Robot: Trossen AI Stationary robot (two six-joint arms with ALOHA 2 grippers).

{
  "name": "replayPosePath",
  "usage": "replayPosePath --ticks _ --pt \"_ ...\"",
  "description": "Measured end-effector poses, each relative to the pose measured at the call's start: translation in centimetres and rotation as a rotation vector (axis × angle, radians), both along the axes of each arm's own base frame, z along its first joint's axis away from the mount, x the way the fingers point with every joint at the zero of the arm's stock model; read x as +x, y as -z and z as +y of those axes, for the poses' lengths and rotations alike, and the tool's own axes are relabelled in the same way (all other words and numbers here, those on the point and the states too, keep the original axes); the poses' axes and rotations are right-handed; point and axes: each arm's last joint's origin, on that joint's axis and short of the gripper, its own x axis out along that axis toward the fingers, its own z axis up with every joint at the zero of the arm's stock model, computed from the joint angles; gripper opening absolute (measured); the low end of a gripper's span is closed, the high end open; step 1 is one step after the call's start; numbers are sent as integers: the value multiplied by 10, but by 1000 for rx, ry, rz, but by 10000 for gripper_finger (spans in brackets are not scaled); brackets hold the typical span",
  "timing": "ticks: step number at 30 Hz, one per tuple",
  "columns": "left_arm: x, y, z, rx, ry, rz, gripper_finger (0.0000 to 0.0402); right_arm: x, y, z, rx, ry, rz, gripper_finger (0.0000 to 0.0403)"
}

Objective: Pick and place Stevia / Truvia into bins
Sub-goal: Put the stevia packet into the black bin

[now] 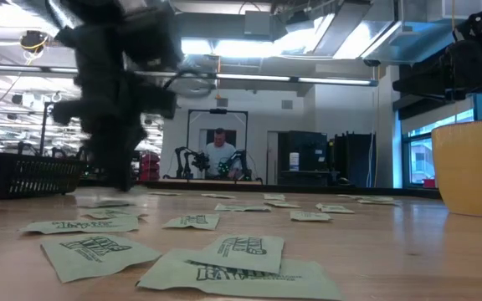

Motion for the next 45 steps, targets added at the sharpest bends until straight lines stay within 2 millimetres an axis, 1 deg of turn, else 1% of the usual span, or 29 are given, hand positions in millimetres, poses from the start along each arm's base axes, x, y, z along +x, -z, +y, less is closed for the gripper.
replayPosePath --ticks 3,6,7,9,13,17,19,23,26,28,31,36,39,45 --pt "2 -10 0 3 1 26 3 0 0 0 0 0 0 90" --pt "3 -26 0 4 1 19 3 0 0 0 3 -2 -2 90" --pt "1 -31 0 4 -3 31 3 0 0 0 3 -2 -3 90" --pt "-8 -39 0 5 -28 69 3 0 0 0 12 -2 -3 90" --pt "-30 -63 3 16 -122 62 3 0 1 0 24 -3 -6 90" --pt "-53 -86 8 51 -264 8 3 0 1 0 21 -4 -4 90" --pt "-65 -92 10 72 -356 -25 3 0 1 0 21 -4 -4 90" --pt "-90 -90 16 88 -538 7 3 0 1 0 21 -4 -5 90" --pt "-104 -81 20 83 -655 52 3 0 1 0 19 -4 -3 90" --pt "-110 -73 22 64 -709 70 3 0 1 0 15 -3 -1 90" --pt "-116 -61 25 46 -773 119 3 0 1 0 15 -4 -1 90" --pt "-123 -47 31 51 -854 163 3 0 1 0 15 -4 -1 90" --pt "-125 -43 33 51 -870 181 3 0 1 0 15 -4 -1 90" --pt "-125 -42 35 61 -884 174 3 0 1 0 14 -4 -1 90"
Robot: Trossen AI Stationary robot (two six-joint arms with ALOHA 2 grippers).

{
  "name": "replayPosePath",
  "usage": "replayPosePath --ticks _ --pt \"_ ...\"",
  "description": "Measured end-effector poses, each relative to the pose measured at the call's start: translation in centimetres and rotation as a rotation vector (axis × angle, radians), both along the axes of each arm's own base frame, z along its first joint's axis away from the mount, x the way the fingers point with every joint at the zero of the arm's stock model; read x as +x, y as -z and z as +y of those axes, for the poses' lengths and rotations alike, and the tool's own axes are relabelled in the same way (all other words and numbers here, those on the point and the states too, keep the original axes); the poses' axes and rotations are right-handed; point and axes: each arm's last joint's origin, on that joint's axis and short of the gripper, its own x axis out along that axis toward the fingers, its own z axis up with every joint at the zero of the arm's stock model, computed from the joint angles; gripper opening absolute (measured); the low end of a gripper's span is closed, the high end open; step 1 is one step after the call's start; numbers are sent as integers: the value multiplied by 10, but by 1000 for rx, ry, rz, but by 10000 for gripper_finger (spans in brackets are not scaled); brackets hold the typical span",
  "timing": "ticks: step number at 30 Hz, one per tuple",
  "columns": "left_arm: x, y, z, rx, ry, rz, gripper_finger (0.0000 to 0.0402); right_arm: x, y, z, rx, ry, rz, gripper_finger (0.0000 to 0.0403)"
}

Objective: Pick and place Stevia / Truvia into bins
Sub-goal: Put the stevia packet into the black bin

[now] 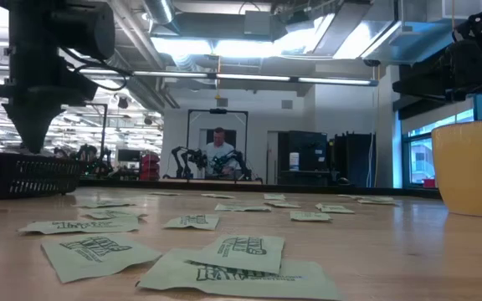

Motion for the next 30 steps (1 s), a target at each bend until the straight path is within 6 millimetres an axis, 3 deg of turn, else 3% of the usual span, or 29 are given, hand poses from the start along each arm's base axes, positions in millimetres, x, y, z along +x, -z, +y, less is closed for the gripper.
replayPosePath --ticks 12,30 --pt "6 -10 2 51 27 -32 4 0 0 0 1 0 0 90" --pt "8 -13 1 53 64 -44 47 0 0 0 1 0 -1 90"
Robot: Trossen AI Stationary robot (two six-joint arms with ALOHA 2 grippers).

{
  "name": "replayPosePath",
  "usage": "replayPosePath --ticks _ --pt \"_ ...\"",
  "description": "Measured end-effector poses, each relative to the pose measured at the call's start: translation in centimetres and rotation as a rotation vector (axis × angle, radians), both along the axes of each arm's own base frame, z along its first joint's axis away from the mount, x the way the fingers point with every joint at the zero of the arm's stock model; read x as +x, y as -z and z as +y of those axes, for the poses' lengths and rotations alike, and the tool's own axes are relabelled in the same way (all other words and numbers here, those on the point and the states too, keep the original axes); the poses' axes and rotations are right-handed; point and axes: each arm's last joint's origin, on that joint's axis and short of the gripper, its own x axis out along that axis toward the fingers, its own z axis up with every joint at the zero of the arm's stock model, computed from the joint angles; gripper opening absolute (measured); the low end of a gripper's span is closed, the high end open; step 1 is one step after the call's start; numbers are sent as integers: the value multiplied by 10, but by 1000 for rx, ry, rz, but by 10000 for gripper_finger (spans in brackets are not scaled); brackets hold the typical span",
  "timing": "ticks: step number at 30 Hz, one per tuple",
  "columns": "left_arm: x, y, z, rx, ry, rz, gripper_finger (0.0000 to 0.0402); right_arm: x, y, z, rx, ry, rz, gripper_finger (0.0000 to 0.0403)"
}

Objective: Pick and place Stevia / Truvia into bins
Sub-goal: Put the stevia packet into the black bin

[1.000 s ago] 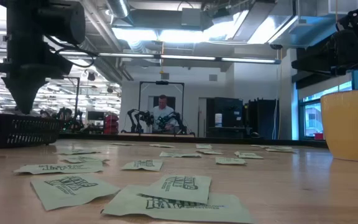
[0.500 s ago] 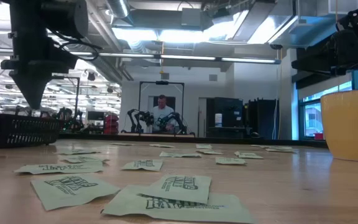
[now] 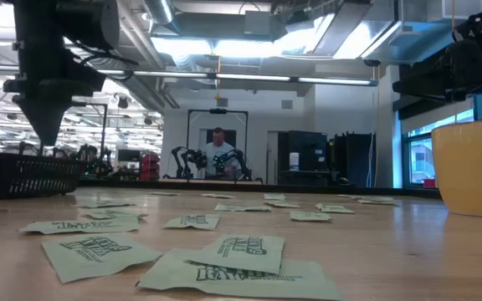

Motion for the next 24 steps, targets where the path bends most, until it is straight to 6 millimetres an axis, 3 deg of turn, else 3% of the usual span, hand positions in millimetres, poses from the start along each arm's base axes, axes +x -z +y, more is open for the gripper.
replayPosePath --ticks 4,12,17,24 --pt "17 -4 0 21 162 -133 53 0 0 0 0 0 0 90" --pt "66 -12 -12 72 706 -430 66 0 0 0 0 0 1 90" --pt "82 8 -25 63 919 -347 74 0 0 0 0 0 1 90" --pt "95 43 -37 -45 986 -218 74 0 0 0 0 0 1 90"
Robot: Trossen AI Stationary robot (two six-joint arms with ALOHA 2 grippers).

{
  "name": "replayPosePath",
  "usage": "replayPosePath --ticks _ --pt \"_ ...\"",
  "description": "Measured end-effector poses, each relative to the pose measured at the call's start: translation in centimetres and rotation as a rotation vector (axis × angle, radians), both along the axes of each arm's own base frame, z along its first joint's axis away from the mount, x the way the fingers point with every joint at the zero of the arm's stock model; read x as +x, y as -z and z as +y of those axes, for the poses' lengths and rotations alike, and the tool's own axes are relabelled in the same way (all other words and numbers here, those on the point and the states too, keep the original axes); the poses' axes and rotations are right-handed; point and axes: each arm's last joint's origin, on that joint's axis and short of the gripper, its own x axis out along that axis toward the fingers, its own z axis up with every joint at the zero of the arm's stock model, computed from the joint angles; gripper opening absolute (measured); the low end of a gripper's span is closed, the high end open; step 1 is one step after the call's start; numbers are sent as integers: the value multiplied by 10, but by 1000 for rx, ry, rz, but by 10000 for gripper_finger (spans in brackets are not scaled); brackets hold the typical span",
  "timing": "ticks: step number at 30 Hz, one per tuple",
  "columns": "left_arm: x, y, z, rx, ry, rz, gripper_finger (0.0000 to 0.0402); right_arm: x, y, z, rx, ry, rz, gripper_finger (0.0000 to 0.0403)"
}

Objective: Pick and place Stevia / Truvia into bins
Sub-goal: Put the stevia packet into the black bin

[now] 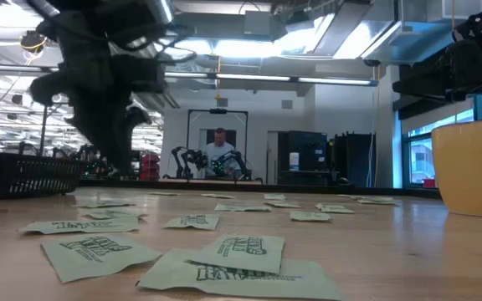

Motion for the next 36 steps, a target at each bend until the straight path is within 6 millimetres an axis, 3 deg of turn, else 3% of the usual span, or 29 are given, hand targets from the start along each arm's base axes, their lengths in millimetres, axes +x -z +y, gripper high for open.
replayPosePath --ticks 23,31,36 --pt "17 42 -11 9 34 100 52 0 0 0 0 0 0 90" --pt "16 37 -10 6 33 73 6 0 0 0 0 -1 0 90" --pt "9 26 -8 -20 -31 59 5 0 0 0 0 0 0 90"
